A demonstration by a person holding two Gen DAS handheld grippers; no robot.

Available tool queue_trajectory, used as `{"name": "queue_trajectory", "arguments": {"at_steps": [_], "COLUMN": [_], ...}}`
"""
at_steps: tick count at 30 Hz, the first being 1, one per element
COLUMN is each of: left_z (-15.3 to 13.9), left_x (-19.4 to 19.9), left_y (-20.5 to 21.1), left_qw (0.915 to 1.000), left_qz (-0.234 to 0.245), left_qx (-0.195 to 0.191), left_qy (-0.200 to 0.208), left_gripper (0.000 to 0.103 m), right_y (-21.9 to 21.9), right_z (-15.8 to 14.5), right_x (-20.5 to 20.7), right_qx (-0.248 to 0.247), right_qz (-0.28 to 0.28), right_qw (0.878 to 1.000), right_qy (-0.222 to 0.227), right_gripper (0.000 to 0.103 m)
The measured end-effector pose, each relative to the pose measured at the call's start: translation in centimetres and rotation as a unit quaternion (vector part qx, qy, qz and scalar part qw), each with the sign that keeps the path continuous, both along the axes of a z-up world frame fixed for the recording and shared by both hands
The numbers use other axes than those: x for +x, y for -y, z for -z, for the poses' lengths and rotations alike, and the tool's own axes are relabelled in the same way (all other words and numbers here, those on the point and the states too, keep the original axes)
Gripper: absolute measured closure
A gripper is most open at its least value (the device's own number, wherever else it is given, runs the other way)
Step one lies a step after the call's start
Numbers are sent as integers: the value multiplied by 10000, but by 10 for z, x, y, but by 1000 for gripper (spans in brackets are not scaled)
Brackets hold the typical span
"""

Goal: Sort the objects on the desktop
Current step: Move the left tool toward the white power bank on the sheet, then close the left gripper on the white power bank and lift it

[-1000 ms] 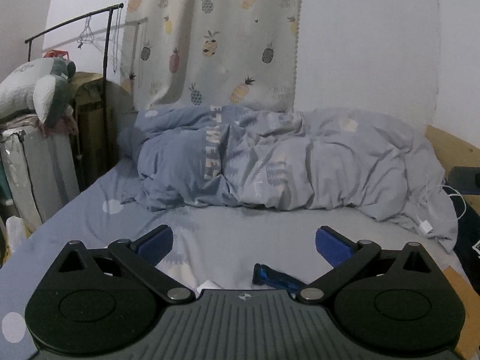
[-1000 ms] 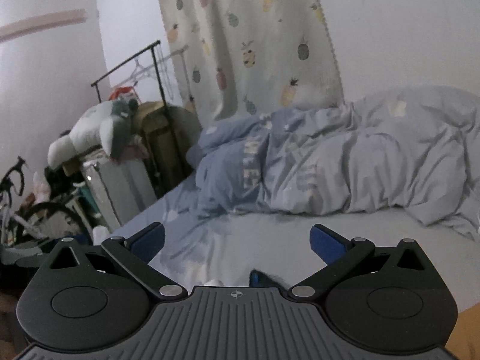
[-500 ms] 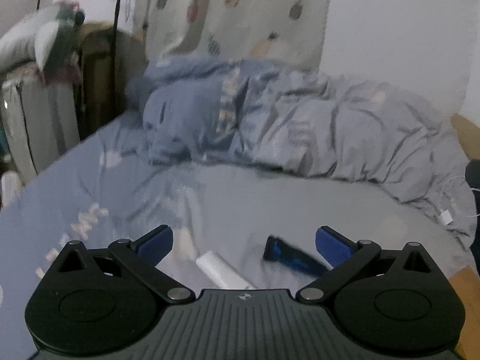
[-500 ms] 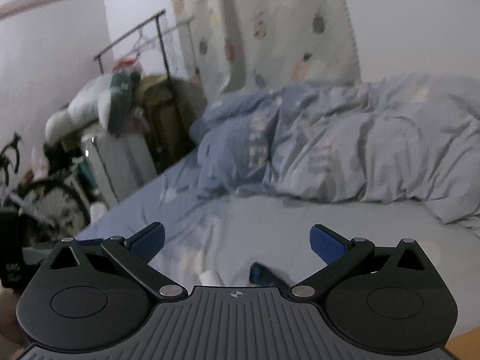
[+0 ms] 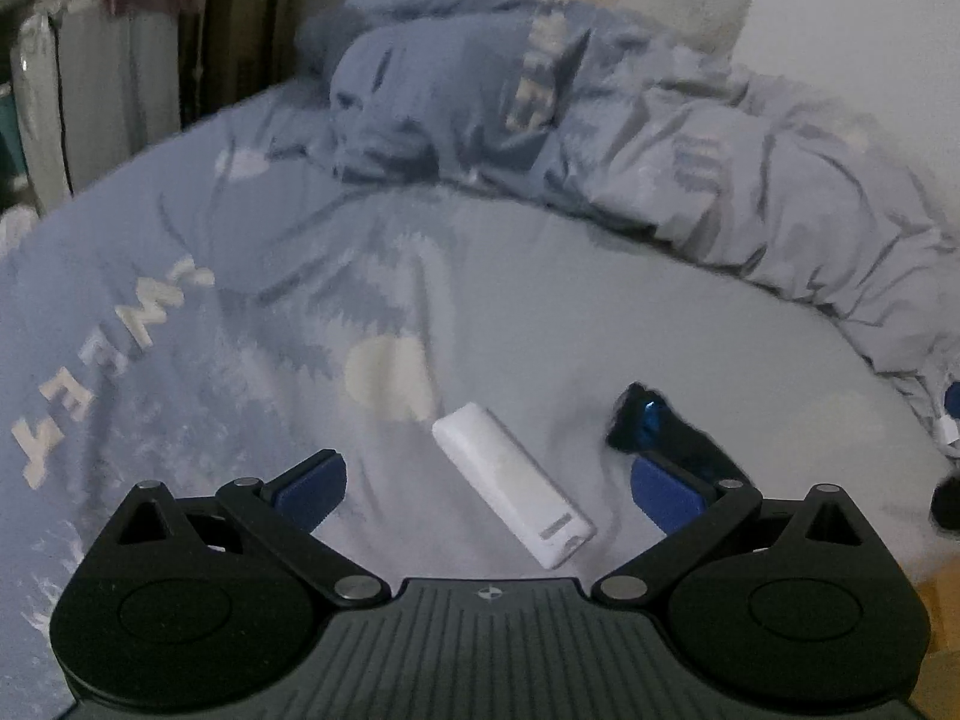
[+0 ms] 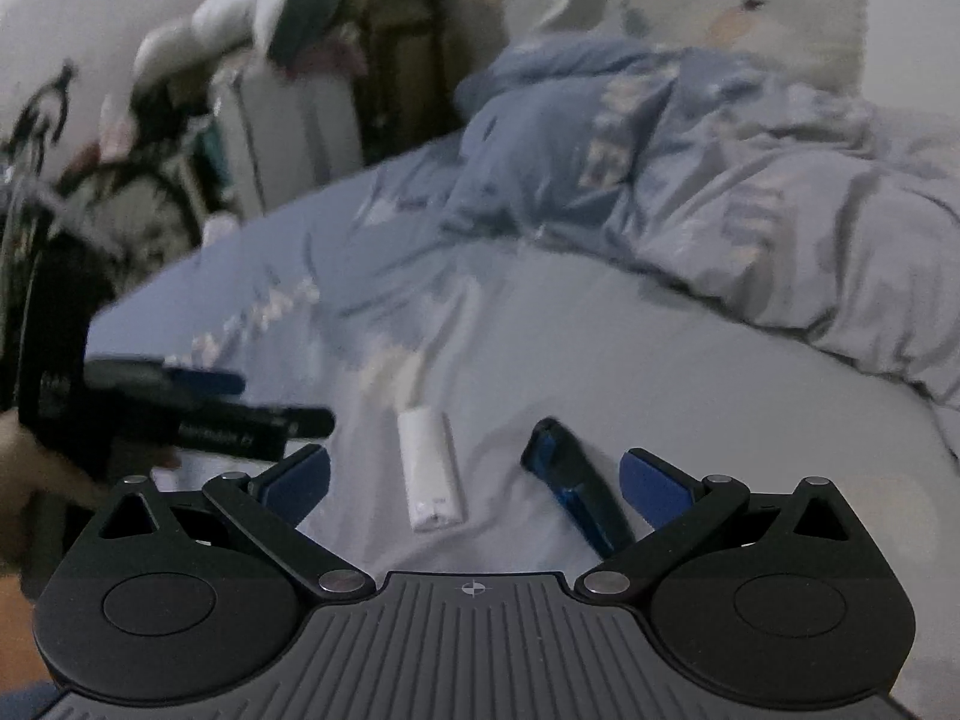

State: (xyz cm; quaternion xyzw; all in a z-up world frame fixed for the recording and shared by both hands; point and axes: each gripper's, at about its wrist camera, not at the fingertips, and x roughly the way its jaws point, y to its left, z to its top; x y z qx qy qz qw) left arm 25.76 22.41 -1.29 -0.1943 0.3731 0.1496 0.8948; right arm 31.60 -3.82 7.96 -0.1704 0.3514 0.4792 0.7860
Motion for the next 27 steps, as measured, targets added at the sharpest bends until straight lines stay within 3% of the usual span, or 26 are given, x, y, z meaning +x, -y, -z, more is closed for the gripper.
{"name": "queue_trajectory", "arguments": {"at_steps": [3,15,23,27], "left_z": [18,74,104,107], "left_x": [12,51,82,98], "left_y": [-11,-38,-37,-28], "left_qw": [9993,9924,9899,9915], "left_qz": [-27,-191,-176,-232], "left_qx": [-359,-1167,-1281,-971], "left_qy": [-105,-353,-580,-837], "left_gripper": [0,0,4,4], "right_y": [-20,-68,-86,-87], "right_z": [21,89,115,123], "right_x": [2,21,33,34], "right_qx": [-283,-897,-995,-1002], "right_qz": [-265,-727,-852,-847], "right_qw": [9992,9932,9911,9910], "right_qy": [-20,-123,-226,-260], "right_gripper": [0,0,0,0]}}
